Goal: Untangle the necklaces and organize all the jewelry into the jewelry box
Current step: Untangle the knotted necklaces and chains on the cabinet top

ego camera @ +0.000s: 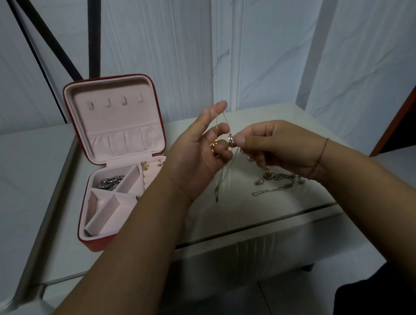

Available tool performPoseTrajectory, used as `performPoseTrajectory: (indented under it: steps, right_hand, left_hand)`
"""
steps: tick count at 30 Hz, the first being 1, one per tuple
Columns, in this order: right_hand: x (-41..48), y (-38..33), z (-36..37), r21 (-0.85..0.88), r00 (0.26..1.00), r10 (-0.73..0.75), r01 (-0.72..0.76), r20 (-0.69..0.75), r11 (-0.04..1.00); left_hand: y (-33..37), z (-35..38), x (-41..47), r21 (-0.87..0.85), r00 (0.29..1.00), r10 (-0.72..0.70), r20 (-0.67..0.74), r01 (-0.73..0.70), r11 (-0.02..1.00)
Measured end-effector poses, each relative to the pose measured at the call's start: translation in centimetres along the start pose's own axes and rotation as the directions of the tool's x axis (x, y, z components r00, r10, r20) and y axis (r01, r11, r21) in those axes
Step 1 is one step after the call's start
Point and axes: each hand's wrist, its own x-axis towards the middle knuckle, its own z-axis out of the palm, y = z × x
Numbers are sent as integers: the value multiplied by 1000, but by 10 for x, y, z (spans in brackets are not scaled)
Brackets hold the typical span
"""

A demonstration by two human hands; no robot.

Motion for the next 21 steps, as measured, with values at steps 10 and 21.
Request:
performPoseTrajectory:
  steps: [10,21]
  right_hand:
    - [3,0,-1,-23,988,36,-40,-153,999]
    - [3,-1,-2,1,978,15,-15,-209,1000]
  left_hand:
    - [-1,-1,-2,115,998,-26,-61,32,993]
    - [-11,-6,0,514,988,25,-150,57,856]
